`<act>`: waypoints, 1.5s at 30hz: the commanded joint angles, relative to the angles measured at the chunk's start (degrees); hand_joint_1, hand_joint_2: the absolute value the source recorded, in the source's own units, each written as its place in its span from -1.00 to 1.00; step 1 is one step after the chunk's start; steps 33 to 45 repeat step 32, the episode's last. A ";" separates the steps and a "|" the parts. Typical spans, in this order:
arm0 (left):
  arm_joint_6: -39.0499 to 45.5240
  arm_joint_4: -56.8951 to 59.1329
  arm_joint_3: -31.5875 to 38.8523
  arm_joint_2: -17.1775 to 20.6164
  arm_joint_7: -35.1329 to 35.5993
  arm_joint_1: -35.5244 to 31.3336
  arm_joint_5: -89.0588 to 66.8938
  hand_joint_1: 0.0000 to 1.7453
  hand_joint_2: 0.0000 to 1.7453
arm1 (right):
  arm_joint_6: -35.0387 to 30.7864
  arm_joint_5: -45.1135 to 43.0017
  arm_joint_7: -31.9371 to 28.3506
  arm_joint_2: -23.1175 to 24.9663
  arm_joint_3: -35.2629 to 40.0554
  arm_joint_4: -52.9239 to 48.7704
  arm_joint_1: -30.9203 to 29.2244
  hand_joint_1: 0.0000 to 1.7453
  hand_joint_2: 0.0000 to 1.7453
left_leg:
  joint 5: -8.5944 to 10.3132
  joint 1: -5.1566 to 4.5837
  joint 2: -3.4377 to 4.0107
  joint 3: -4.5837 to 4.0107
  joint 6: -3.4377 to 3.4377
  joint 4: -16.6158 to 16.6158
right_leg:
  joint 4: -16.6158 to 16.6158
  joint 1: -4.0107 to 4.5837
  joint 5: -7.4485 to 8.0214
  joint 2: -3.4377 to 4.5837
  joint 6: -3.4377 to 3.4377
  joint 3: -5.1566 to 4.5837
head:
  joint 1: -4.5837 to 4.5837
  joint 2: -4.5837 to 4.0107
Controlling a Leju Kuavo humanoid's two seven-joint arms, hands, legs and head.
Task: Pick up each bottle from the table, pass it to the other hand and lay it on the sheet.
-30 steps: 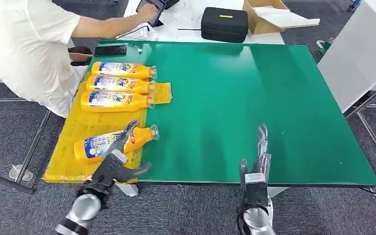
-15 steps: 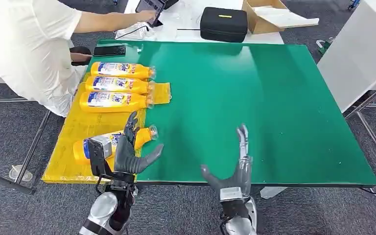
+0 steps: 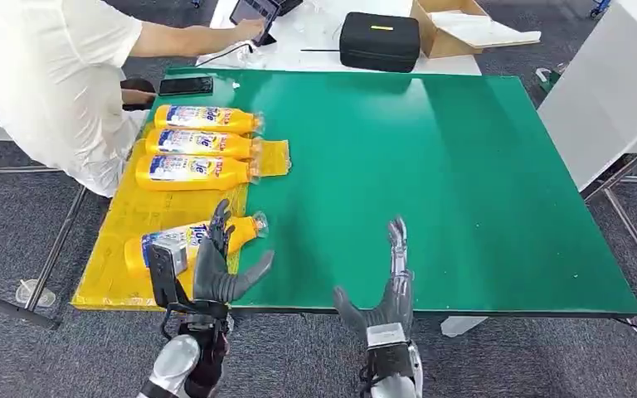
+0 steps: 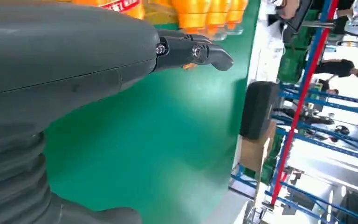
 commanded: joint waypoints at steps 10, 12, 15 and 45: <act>1.64 -4.54 1.63 3.63 -1.41 6.49 -2.08 -1.00 1.00 | -2.38 8.98 0.15 1.12 -2.87 5.44 -0.09 -1.00 1.00 | -0.11 0.02 0.15 0.32 0.01 -0.07 | -0.08 0.04 -0.07 0.08 -0.11 0.29 | 0.02 0.00; 2.73 -3.82 1.92 3.39 -1.40 6.70 -2.42 -1.00 1.00 | -2.38 7.88 0.15 0.93 -2.95 6.08 -0.14 -1.00 1.00 | -0.07 0.00 0.06 0.27 0.01 -0.09 | -0.08 0.02 -0.06 0.00 -0.09 0.26 | 0.02 0.00; 3.28 -3.93 2.08 4.09 -2.35 7.55 -2.80 -1.00 1.00 | -2.38 7.21 0.15 0.92 -3.10 5.69 0.23 -1.00 1.00 | -0.11 0.00 0.10 0.37 0.01 -0.10 | -0.09 0.03 -0.09 0.03 -0.12 0.34 | 0.02 0.00; 4.71 -9.64 1.92 4.95 -0.94 11.23 -2.50 -1.00 1.00 | 1.88 2.19 0.15 1.54 -1.92 5.31 0.81 -1.00 1.00 | -0.12 0.03 0.14 0.31 0.00 -0.05 | -0.07 0.06 -0.09 0.06 -0.13 0.28 | 0.04 0.00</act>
